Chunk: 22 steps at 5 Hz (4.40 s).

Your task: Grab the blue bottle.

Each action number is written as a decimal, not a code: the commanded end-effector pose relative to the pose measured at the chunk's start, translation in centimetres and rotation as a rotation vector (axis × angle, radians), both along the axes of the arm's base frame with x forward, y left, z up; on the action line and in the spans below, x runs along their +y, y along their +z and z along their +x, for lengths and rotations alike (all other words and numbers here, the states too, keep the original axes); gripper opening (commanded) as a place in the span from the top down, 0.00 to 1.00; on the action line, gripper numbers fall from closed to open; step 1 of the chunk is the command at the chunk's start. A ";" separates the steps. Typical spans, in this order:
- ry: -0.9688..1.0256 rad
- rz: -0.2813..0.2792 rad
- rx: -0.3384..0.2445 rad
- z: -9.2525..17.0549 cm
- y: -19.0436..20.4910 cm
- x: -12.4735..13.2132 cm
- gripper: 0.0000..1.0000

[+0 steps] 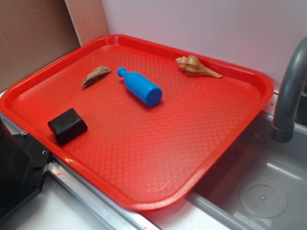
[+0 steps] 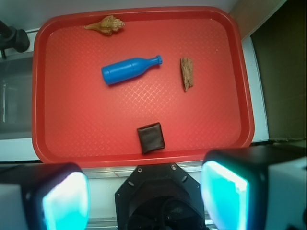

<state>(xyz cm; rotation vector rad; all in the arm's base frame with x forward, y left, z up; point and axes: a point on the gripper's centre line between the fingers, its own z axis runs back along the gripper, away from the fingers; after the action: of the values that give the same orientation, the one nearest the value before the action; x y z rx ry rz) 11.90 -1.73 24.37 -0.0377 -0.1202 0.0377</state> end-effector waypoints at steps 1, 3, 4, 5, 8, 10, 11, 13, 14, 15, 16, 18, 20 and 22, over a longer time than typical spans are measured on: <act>0.000 0.000 0.000 0.0 0.0 0.0 0.00; 0.399 -0.057 -0.182 4.0 -7.7 -0.3 0.00; 0.443 -0.109 -0.148 7.9 -11.0 -2.0 0.00; 0.490 -0.124 -0.109 10.7 -13.1 -2.0 0.00; 0.689 -0.221 0.025 15.0 -20.4 -1.2 0.00; 0.679 -0.133 0.107 14.5 -23.1 -2.4 0.00; 0.710 -0.091 0.123 14.0 -23.2 -2.5 1.00; 0.706 -0.119 0.097 12.5 -20.5 -1.4 1.00; 0.617 -0.101 0.074 11.4 -16.7 -0.1 1.00; 0.509 -0.145 0.007 9.8 -12.1 1.2 1.00; 0.323 -0.065 0.086 9.5 -9.1 1.5 1.00; 0.135 -0.007 0.047 8.8 -4.6 1.5 1.00; 0.085 0.025 -0.035 9.2 -1.3 1.4 1.00; 0.068 0.038 -0.076 9.0 0.1 0.7 1.00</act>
<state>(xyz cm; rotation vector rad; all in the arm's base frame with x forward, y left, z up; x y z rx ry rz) 20.27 -1.23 23.13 0.0002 -0.1424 0.1067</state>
